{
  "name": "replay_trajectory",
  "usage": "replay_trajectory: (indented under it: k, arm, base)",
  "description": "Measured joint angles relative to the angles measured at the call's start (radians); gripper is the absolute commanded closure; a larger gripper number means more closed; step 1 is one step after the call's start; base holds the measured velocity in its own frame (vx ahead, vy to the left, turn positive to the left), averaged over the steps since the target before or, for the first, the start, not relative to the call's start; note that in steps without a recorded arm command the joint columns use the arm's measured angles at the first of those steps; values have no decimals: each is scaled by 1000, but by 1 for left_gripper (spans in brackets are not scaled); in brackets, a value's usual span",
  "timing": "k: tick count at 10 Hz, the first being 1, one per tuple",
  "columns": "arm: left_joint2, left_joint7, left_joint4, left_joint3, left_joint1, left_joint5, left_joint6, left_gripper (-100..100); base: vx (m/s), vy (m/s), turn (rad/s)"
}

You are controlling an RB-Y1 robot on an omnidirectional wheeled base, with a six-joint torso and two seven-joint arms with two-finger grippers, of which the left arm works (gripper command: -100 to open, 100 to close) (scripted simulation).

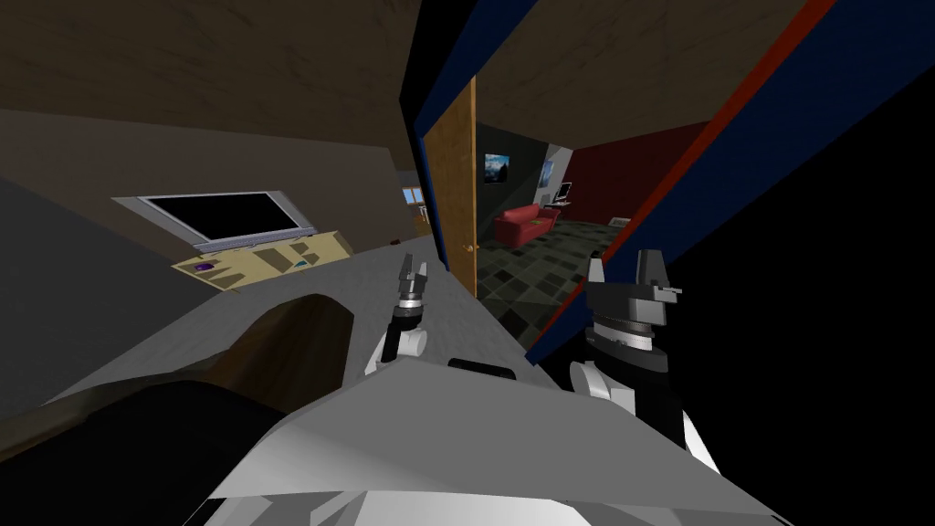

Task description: Push the door open

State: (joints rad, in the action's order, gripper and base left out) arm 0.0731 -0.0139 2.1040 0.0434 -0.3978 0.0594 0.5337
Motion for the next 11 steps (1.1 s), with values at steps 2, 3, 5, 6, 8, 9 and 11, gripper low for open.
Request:
replay_trajectory:
  k: [2, 3, 5, 6, 8, 9, 11]
  arm:
    - [5, 10, -35, 15, 7, -8, 11, -100]
    - [9, 15, -55, 20, 10, -11, 18, -100]
    - [13, 24, -100, 31, 27, -17, 30, -100]
    - [14, 28, -112, 39, 29, -22, 32, -100]
    - [14, 34, -157, 53, 51, -30, 37, -100]
    - [15, 38, -181, 59, 60, -34, 43, -100]
    - [18, 48, -224, 73, 75, -42, 51, -100]
  base:
    - [120, 54, -14]
    - [89, 64, -15]
    - [85, 54, -23]
    - [93, 48, -17]
    - [99, 68, -23]
    - [101, 47, -23]
    - [96, 73, -21]
